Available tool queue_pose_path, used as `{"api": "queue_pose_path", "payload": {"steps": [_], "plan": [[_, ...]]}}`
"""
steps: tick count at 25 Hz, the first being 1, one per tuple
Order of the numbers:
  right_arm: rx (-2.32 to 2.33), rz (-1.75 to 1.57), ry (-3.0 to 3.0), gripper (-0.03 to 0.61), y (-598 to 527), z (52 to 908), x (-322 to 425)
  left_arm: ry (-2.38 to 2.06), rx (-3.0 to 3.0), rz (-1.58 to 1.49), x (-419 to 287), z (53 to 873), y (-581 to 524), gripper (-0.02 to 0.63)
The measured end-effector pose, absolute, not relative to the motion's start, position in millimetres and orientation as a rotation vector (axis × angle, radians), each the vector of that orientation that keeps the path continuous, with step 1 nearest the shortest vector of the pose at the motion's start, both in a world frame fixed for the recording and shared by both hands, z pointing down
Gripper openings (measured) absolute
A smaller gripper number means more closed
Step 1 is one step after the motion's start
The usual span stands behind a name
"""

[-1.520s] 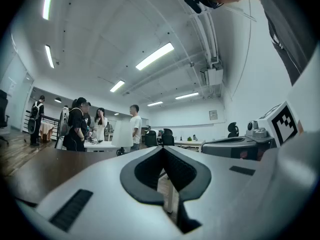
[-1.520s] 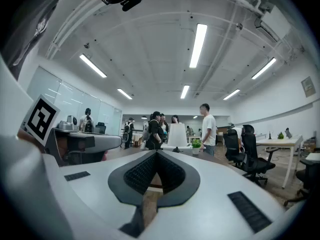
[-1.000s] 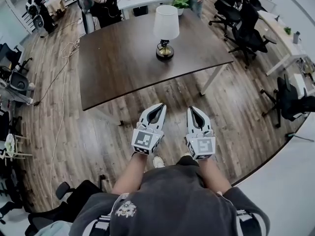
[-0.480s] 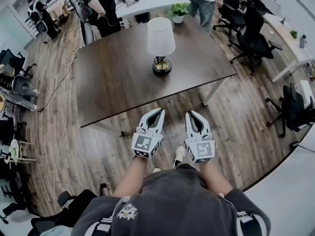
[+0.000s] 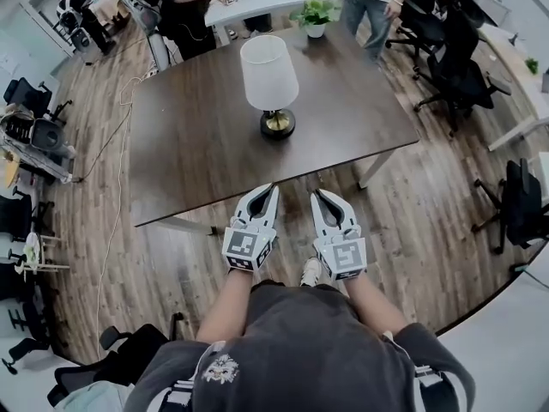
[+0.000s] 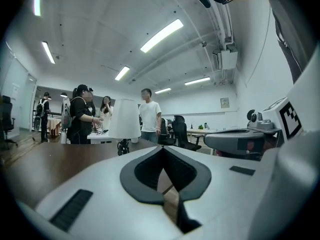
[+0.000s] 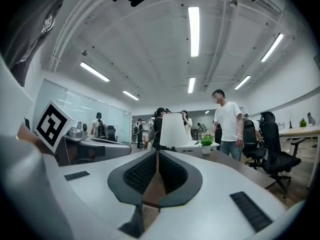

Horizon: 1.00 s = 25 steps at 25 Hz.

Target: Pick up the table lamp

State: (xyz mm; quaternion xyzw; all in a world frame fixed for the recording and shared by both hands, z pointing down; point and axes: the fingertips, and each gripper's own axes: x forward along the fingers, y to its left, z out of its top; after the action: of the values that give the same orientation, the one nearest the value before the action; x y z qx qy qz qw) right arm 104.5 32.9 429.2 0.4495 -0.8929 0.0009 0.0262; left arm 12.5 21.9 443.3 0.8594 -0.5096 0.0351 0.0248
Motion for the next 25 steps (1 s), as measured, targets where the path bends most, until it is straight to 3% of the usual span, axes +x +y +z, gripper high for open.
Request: {"api": "queue_pose_path", "payload": {"steps": [25], "plan": [[1.344, 0.029, -2.679, 0.026, -137.9, 467.4, 46.1, -1.443, 2.674, 0.131, -24.0, 489.0, -150.3, 0.002]]}}
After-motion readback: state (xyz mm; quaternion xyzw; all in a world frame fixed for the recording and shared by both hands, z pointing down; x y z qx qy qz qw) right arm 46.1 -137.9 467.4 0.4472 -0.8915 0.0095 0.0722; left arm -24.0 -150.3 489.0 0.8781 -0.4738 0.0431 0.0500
